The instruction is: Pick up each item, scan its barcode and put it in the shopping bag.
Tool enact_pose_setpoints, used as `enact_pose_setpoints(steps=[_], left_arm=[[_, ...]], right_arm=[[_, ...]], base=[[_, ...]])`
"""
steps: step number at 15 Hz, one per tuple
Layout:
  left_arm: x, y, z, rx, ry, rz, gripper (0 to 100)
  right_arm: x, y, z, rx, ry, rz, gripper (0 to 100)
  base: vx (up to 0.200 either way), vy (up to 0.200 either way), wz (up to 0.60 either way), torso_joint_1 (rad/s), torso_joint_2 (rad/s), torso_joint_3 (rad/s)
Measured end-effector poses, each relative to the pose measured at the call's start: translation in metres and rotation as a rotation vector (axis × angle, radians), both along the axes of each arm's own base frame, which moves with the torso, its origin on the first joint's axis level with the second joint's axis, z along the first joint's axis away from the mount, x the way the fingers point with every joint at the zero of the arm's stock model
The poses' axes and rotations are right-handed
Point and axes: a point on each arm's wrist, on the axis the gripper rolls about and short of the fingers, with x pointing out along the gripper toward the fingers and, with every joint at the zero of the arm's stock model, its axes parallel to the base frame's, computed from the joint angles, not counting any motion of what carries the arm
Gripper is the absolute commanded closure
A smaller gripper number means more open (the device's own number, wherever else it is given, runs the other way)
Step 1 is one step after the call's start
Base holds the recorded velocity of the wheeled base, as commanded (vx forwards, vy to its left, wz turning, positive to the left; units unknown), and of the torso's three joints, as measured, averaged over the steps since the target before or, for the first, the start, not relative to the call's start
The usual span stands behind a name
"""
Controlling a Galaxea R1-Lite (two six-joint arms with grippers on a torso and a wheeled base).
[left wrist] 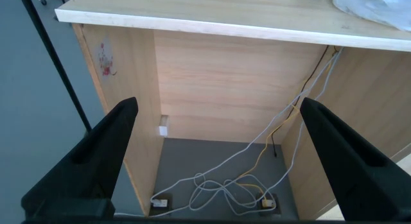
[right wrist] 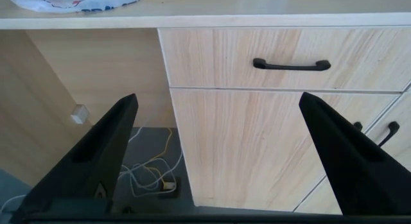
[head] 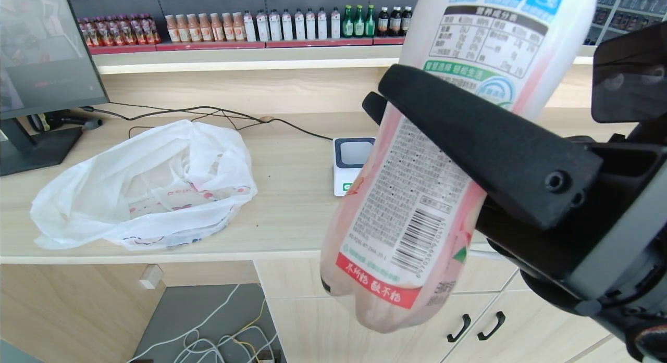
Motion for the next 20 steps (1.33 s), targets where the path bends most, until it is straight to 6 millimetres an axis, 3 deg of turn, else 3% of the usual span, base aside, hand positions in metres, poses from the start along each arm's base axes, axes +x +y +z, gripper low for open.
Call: enact_pose_setpoints(steps=[20], left_arm=[[0.0000, 0.0000, 0.0000, 0.000, 0.000, 0.002, 0]], right_arm=[[0.0000, 0.0000, 0.0000, -0.002, -0.001, 0.000, 0]], base=[[0.000, -0.200, 0.00, 0.004, 0.00, 0.002]])
